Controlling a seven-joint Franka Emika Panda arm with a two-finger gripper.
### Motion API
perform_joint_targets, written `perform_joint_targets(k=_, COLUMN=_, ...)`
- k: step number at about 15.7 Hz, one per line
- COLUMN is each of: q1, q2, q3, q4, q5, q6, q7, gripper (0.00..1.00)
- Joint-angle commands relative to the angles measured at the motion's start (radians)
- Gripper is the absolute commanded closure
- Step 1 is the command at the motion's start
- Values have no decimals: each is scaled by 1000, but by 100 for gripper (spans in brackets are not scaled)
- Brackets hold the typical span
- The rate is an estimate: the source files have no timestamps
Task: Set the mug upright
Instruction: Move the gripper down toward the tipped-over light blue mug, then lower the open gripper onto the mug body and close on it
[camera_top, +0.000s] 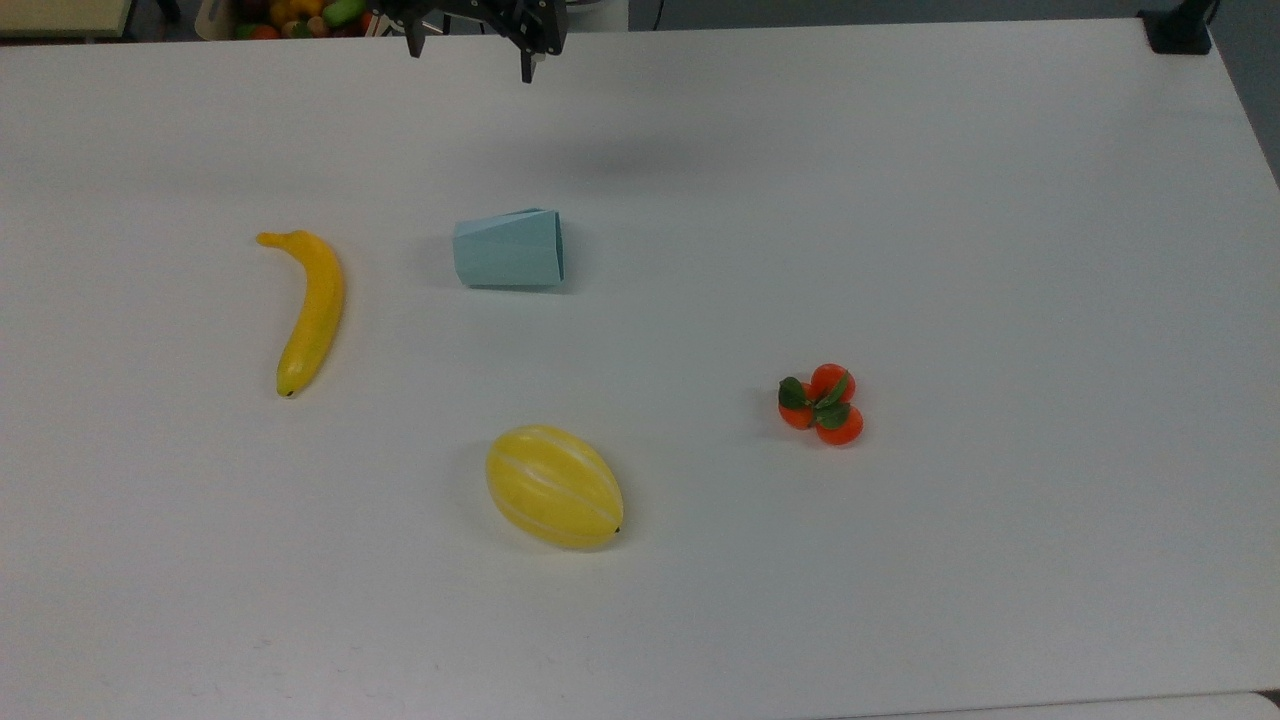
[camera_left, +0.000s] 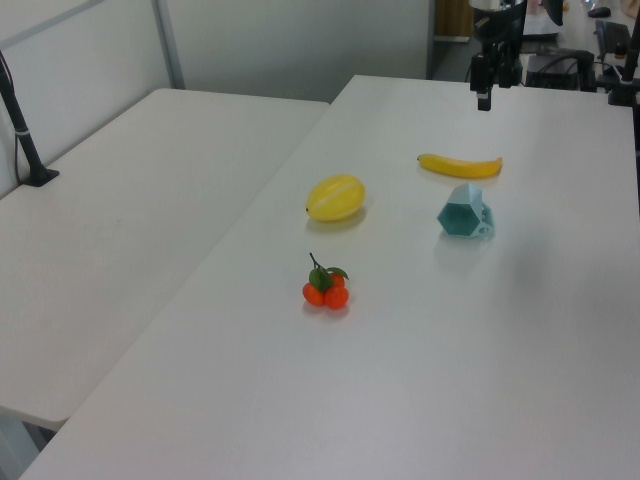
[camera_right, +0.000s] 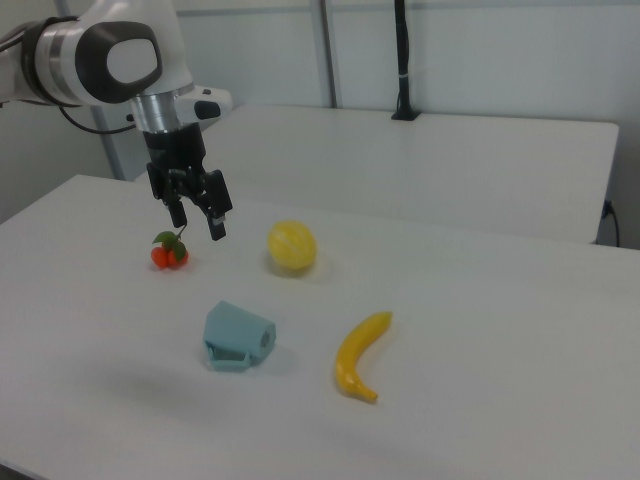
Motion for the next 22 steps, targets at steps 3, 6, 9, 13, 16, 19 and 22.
perform_joint_targets(k=3, q1=82, q2=45, q3=2, q4=-1, q5=-135, q6=-8, q7=-10, gripper=0)
perform_joint_targets(k=6, q1=133, q2=96, q3=2, q4=-29, q5=-254, q6=-2, q7=-9, gripper=0)
perform_joint_targets(k=9, q1=162, q2=131, q3=2, q4=-37, q5=-304, q6=30, q7=2, gripper=0)
perform_joint_targets(k=13, q1=187, q2=196, q3=2, q4=-43, q5=-365, q6=61, q7=10, gripper=0)
perform_joint_targets(k=16, q1=211, q2=274, q3=2, q4=-44, q5=-434, q6=105, q7=112, gripper=0)
perform_joint_targets(k=19, q1=221, q2=329, q3=2, q4=-46, q5=-475, q6=139, q7=184, gripper=0)
perform_joint_targets(k=22, q1=221, q2=349, q3=2, q4=-46, q5=-482, q6=158, q7=186, gripper=2)
